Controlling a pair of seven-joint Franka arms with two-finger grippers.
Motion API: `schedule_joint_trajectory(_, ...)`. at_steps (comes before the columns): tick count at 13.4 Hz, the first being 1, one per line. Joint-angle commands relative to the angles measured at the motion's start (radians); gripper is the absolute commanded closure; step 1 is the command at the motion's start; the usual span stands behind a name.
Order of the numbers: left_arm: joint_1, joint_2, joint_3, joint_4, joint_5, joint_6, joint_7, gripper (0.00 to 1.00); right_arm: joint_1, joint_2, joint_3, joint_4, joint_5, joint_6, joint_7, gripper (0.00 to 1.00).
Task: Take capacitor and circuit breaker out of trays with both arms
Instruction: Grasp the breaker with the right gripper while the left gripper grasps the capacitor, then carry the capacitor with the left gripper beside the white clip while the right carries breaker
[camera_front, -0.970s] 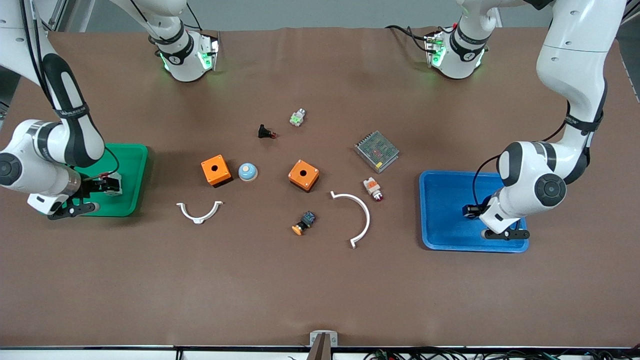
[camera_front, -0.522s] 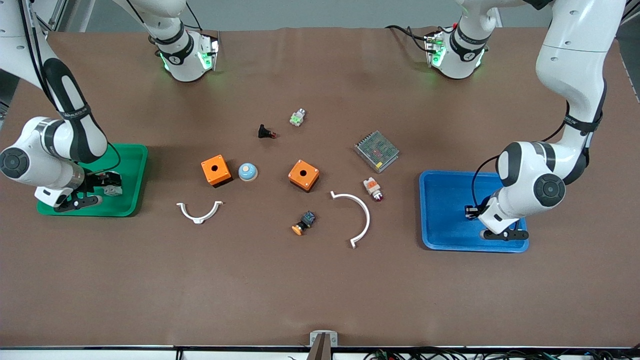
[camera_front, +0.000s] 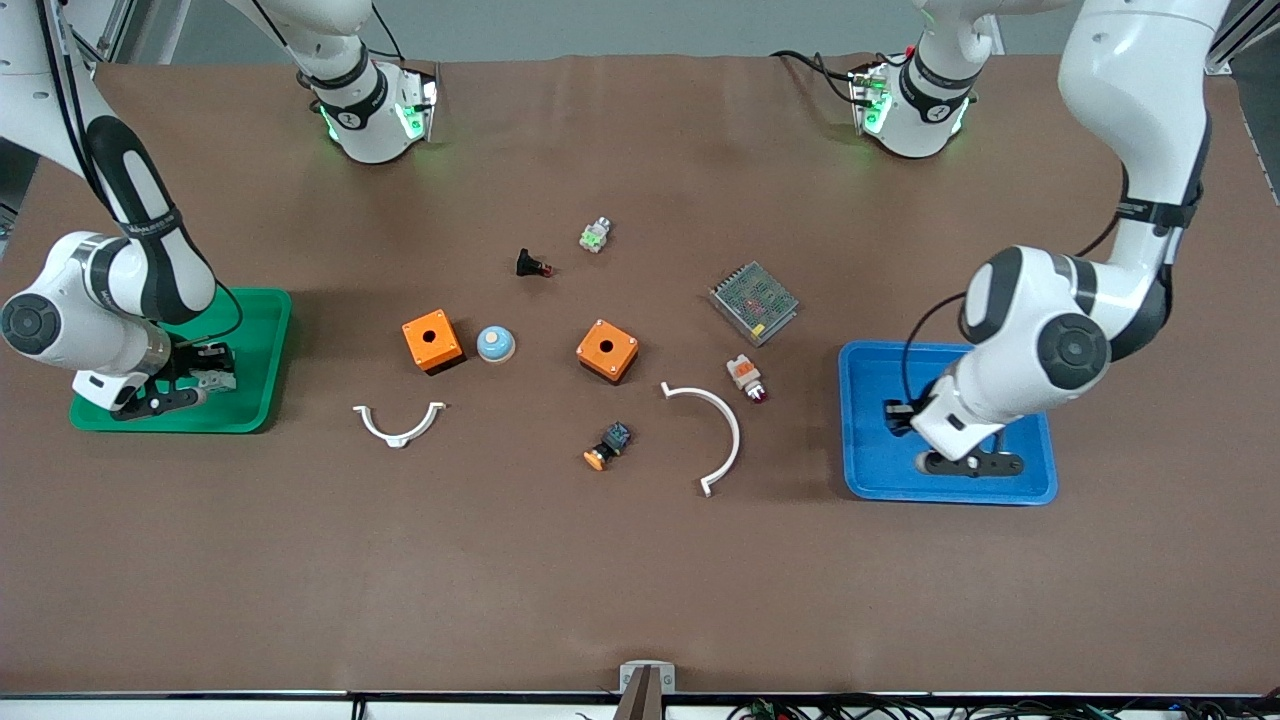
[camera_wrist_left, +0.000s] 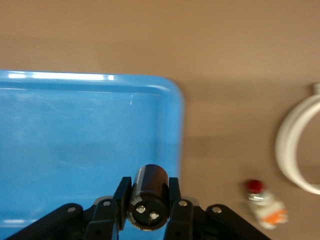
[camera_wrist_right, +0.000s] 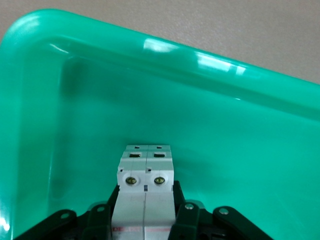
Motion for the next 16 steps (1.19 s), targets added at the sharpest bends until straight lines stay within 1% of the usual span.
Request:
schedule_joint_trajectory(1,-0.11,0.054,0.0,0.083,0.016,-0.02,-0.196,1.0,-0.013,-0.028,0.017,0.011,-0.019,-0.032,0.015,0.94)
schedule_joint_trajectory(2,-0.154,0.08,0.0,0.12,0.016,-0.02,-0.268,1.0,-0.002,-0.032,0.021,0.055,-0.012,-0.095,0.023,0.94)
schedule_joint_trajectory(4,-0.231,0.143,0.003,0.178,0.015,-0.02,-0.386,1.0,0.053,-0.033,0.022,0.188,0.004,-0.277,0.096,0.94)
schedule_joint_trajectory(5,-0.263,0.178,0.008,0.213,0.016,-0.016,-0.441,1.0,0.085,-0.03,0.022,0.243,0.028,-0.339,0.139,0.94)
schedule_joint_trajectory(6,-0.297,0.218,0.012,0.247,0.016,-0.008,-0.494,1.0,0.113,-0.03,0.021,0.273,0.068,-0.367,0.192,0.94)
schedule_joint_trajectory(8,-0.361,0.284,0.041,0.31,0.018,0.018,-0.569,1.0,0.164,-0.03,0.021,0.293,0.125,-0.359,0.298,0.94)
schedule_joint_trajectory(11,-0.455,0.342,0.13,0.324,0.025,0.111,-0.589,1.0,0.245,-0.029,0.021,0.321,0.159,-0.353,0.458,0.93)
schedule_joint_trajectory(14,-0.473,0.391,0.135,0.324,0.027,0.187,-0.615,0.98,0.334,-0.025,0.021,0.324,0.192,-0.303,0.632,0.92)
schedule_joint_trajectory(15,-0.473,0.399,0.135,0.324,0.027,0.187,-0.615,0.93,0.363,-0.018,0.019,0.324,0.192,-0.277,0.697,0.92)
schedule_joint_trajectory(16,-0.473,0.401,0.135,0.323,0.028,0.187,-0.614,0.82,0.386,-0.003,0.021,0.324,0.192,-0.243,0.76,0.92)
